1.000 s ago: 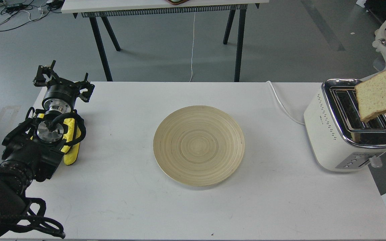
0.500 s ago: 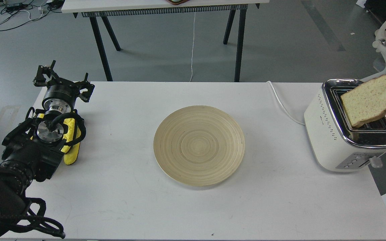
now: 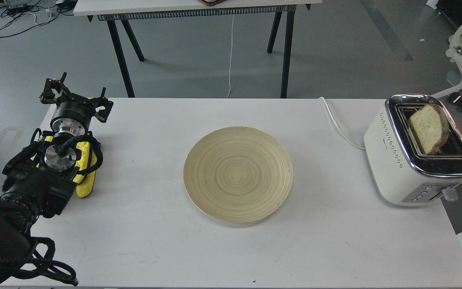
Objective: Put bread in toaster with right arm
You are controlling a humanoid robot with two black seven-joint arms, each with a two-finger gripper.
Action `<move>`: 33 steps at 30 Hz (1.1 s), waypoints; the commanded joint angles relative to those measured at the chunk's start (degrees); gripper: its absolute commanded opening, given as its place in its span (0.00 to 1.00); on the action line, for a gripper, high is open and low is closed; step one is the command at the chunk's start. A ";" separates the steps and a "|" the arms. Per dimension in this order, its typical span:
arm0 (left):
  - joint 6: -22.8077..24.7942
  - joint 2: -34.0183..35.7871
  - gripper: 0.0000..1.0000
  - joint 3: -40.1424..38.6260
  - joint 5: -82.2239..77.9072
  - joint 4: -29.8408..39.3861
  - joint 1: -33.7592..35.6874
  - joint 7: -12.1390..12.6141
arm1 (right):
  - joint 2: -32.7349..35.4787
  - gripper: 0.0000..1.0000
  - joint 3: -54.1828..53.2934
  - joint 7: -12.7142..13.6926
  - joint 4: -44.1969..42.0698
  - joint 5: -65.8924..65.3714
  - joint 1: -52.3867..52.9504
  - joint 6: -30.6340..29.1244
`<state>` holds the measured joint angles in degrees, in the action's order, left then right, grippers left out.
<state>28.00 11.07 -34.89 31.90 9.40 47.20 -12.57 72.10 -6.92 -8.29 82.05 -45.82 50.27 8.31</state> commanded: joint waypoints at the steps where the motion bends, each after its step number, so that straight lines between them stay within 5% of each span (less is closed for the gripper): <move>1: 0.00 0.00 1.00 0.00 0.00 0.00 0.00 0.00 | -0.47 0.98 -1.77 0.03 -0.05 3.27 0.35 0.04; 13: 0.00 0.00 1.00 0.00 0.00 0.00 0.00 0.00 | -15.04 0.98 -10.04 -0.59 0.66 13.56 0.27 -0.05; 19: 0.00 0.00 1.00 0.00 0.00 0.00 0.00 0.00 | -31.21 0.98 -12.41 -0.68 -1.79 17.77 -1.13 0.48; 24: 0.00 0.00 1.00 0.00 0.00 0.00 0.00 0.00 | -47.11 0.99 -20.31 -0.68 -14.96 25.34 -4.21 -1.19; 33: 0.00 0.00 1.00 0.00 0.00 0.00 0.00 0.00 | -64.53 0.99 -37.28 -1.90 -44.67 25.69 -4.66 -28.50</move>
<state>28.00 11.07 -34.90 31.90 9.40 47.20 -12.57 11.21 -39.78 -9.19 45.18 -20.15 45.63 -11.46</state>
